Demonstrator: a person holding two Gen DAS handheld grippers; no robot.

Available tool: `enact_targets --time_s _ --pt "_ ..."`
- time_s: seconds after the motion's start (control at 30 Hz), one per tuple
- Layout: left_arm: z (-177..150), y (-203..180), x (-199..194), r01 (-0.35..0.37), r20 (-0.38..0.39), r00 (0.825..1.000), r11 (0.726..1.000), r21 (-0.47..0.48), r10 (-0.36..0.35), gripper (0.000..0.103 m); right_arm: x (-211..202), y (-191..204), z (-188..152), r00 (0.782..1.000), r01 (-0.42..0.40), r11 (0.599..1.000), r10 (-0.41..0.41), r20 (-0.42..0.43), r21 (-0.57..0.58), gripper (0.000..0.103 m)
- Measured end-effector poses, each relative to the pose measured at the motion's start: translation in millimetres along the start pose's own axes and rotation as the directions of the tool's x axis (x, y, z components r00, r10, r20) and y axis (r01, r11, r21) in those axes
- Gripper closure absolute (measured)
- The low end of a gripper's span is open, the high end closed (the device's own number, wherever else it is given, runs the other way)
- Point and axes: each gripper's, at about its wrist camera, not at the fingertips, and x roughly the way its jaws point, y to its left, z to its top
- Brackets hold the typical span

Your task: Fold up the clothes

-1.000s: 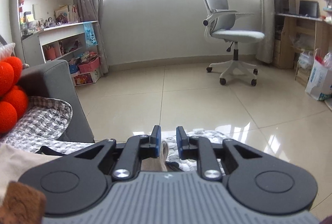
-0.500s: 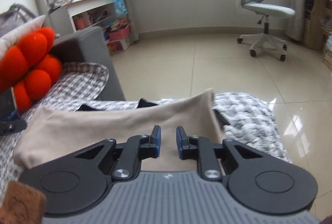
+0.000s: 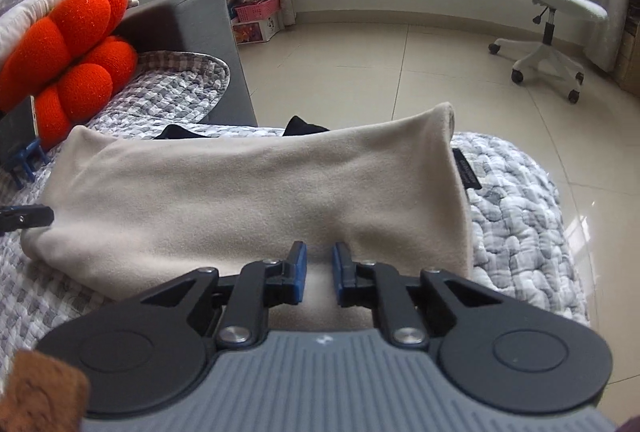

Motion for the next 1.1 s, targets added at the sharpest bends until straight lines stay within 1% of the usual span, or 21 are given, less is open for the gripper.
enact_targets --time_s 0.07,0.13,0.23,0.3,0.33,0.4,0.43,0.57,0.63,0.7,0.73,0.77,0.87,1.0,1.1 --pt "0 -5 -7 -0.001 0.02 1.0 1.0 0.011 0.001 0.07 -4 6 1 1.0 0.022 0.999 -0.022 0.02 -0.031 0.078" --pt "-1 -14 -10 0.019 0.031 0.999 1.0 0.015 -0.02 0.067 -10 11 2 0.999 0.014 0.999 -0.013 0.039 -0.036 0.078" --pt "-5 -31 -6 0.057 0.022 0.998 0.998 0.038 -0.058 0.063 -15 18 6 0.997 -0.056 0.998 0.057 0.059 -0.014 0.078" --pt "-9 -40 0 0.052 0.004 0.999 0.997 0.061 -0.052 0.063 -13 26 6 0.995 -0.089 0.996 0.09 0.052 -0.026 0.078" --pt "-11 -43 6 0.042 -0.011 0.999 0.996 0.074 -0.042 0.063 -9 32 5 0.995 -0.094 0.995 0.095 0.034 -0.04 0.078" --pt "-15 -45 16 0.017 -0.041 0.999 0.996 0.093 -0.013 0.063 1 39 1 0.996 -0.083 0.994 0.081 -0.021 -0.073 0.078" --pt "-16 -43 19 0.014 -0.046 0.999 0.995 0.099 -0.009 0.062 7 42 -2 0.997 -0.067 0.994 0.063 -0.049 -0.09 0.077" --pt "-14 -33 17 0.025 -0.043 0.999 0.997 0.07 -0.022 0.062 7 38 -2 0.998 -0.043 0.994 0.038 -0.047 -0.097 0.077" --pt "-12 -34 11 0.019 -0.015 1.0 0.998 0.061 -0.018 0.061 4 31 -1 0.999 -0.011 0.997 0.008 -0.034 -0.081 0.077" --pt "-12 -38 13 0.011 -0.016 1.0 0.997 0.071 -0.01 0.053 1 26 -1 1.0 -0.015 0.999 0.015 -0.018 -0.051 0.072" --pt "-13 -40 15 0.008 -0.02 1.0 0.997 0.077 -0.006 0.047 3 28 -1 1.0 -0.018 0.999 0.016 -0.027 -0.052 0.072" --pt "-14 -43 18 0.004 -0.025 1.0 0.996 0.084 -0.002 0.046 4 29 -1 0.999 -0.02 0.998 0.018 -0.036 -0.053 0.072" --pt "-16 -50 24 -0.007 -0.038 0.999 0.995 0.103 0.011 0.046 7 37 -4 0.999 0.006 0.995 -0.01 -0.042 -0.104 0.072" --pt "-13 -43 24 0.004 -0.038 0.999 0.997 0.078 -0.001 0.046 6 25 -2 0.999 0.006 0.998 -0.009 -0.046 -0.066 0.072" --pt "-10 -36 21 -0.001 -0.028 1.0 0.998 0.062 0.002 0.046 6 19 -2 0.999 0.011 0.998 -0.014 -0.045 -0.064 0.072"
